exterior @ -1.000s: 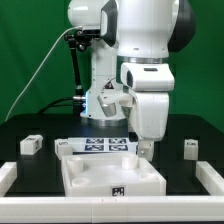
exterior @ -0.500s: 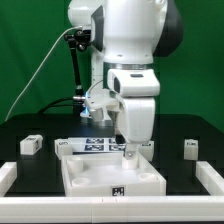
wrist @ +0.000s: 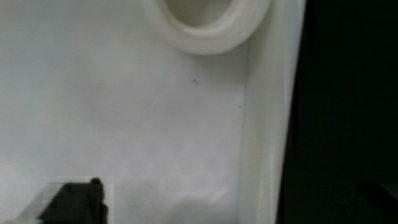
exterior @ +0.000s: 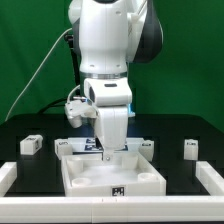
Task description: Assemble one leg
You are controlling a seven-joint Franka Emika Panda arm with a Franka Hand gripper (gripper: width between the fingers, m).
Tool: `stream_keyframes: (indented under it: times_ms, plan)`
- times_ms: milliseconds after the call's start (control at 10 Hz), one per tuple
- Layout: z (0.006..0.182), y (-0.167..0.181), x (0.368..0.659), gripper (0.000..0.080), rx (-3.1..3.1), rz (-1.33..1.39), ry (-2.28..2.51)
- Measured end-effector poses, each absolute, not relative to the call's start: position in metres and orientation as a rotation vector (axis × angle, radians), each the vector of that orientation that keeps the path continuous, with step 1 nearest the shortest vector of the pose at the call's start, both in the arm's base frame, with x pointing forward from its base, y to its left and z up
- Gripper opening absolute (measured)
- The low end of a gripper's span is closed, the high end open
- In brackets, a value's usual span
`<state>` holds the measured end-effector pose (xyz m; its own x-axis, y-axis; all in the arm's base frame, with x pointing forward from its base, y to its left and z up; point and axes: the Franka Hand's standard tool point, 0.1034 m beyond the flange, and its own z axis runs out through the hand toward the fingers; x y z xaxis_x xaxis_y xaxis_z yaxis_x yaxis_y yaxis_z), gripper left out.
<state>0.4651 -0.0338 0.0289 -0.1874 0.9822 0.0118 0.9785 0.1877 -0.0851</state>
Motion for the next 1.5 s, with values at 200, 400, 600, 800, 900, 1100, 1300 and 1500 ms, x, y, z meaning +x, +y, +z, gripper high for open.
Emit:
stream_keyframes:
  times_ms: [200, 400, 600, 800, 900, 1100, 1300, 1500]
  plan:
    - [0.018, -0.029, 0.46, 0.065, -1.945, 0.096, -2.361]
    - [0.01, -0.029, 0.459, 0.065, -1.938, 0.102, -2.352]
    - [0.01, -0.029, 0.458, 0.0522, -1.94, 0.103, -2.35]
    - [0.01, -0.029, 0.458, 0.0383, -1.941, 0.104, -2.349]
    - [0.01, -0.029, 0.458, 0.0247, -1.94, 0.104, -2.349]
    - [0.011, -0.03, 0.46, 0.0068, -1.946, 0.098, -2.352]
    - [0.012, -0.03, 0.462, 0.0066, -1.95, 0.09, -2.356]
    - [0.012, -0.03, 0.462, 0.0066, -1.952, 0.088, -2.357]
